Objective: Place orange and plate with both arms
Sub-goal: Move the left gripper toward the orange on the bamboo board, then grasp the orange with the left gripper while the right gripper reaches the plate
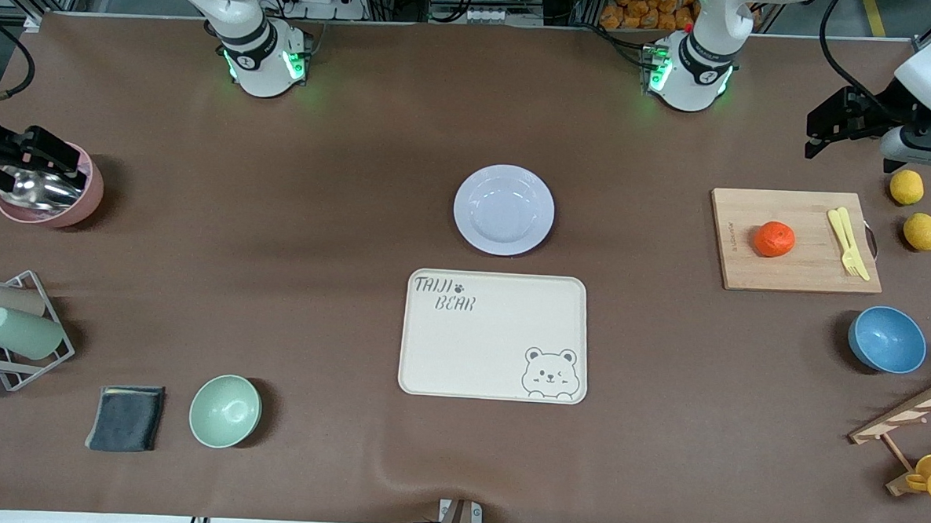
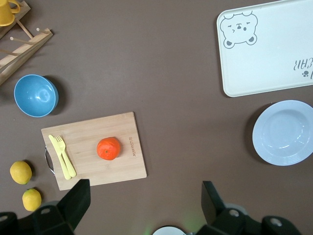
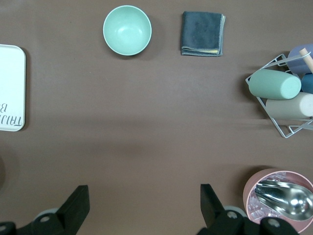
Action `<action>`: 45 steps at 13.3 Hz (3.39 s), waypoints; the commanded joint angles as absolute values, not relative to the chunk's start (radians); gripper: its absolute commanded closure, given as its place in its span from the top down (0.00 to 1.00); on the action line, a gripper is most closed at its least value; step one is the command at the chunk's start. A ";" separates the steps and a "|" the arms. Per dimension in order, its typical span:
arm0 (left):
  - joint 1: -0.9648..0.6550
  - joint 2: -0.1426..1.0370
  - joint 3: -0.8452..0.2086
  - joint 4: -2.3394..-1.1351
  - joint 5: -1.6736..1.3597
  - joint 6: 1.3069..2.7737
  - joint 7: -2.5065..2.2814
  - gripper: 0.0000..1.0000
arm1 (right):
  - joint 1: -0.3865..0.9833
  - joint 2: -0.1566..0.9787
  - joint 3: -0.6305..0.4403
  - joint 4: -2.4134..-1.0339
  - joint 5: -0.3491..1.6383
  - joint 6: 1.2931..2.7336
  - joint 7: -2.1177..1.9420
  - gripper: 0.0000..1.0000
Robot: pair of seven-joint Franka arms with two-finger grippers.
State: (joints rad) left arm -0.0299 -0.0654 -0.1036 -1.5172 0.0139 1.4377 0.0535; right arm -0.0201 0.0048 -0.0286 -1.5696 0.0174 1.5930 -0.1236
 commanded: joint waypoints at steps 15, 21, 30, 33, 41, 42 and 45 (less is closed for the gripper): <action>0.063 -0.049 -0.101 -1.816 0.098 1.572 0.012 1.00 | -0.020 0.020 -0.035 -1.635 0.127 1.568 -0.114 1.00; 0.092 -0.063 -0.100 -2.038 0.109 1.722 0.014 1.00 | -0.018 0.052 -0.034 -1.729 0.288 1.585 -0.071 1.00; 0.241 -0.037 -0.101 -2.301 0.152 2.055 0.116 1.00 | -0.028 0.109 -0.034 -1.913 0.583 1.660 -0.074 1.00; 0.242 0.053 -0.101 -2.274 0.153 2.105 0.123 1.00 | 0.006 0.110 -0.032 -1.983 0.633 1.750 -0.083 1.00; 0.245 0.222 -0.104 -2.229 0.295 2.163 0.130 1.00 | 0.040 0.141 -0.032 -2.106 0.816 1.890 -0.175 1.00; 0.247 0.242 -0.104 -2.232 0.296 2.184 0.130 1.00 | 0.054 0.143 -0.032 -2.115 0.833 1.916 -0.186 1.00; 0.261 0.265 -0.103 -2.241 0.320 2.206 0.133 1.00 | 0.083 0.156 -0.032 -2.140 0.862 1.977 -0.212 1.00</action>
